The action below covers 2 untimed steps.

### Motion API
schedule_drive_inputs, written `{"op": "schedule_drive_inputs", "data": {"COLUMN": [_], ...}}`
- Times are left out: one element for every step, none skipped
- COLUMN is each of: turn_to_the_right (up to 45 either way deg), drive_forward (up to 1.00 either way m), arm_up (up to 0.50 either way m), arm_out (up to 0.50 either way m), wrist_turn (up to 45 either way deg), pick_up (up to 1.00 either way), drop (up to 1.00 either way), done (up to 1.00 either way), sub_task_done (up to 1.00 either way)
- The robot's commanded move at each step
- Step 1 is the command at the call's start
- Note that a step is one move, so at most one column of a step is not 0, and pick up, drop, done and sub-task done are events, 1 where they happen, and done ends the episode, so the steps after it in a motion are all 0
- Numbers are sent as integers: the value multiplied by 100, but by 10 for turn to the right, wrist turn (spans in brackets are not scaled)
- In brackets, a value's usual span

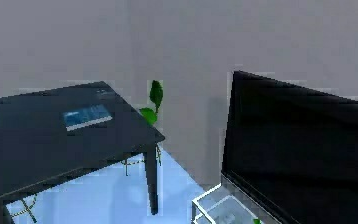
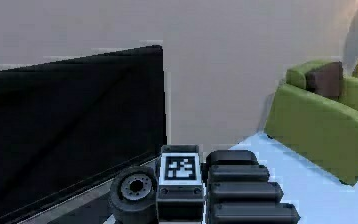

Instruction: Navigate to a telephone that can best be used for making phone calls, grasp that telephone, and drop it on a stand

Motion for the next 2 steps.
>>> {"op": "schedule_drive_inputs", "data": {"turn_to_the_right": [450,450], "drive_forward": [0,0], "arm_up": [0,0], "arm_out": [0,0], "wrist_turn": [0,0], "pick_up": [0,0], "drop": [0,0], "done": [0,0], "sub_task_done": [0,0]}}
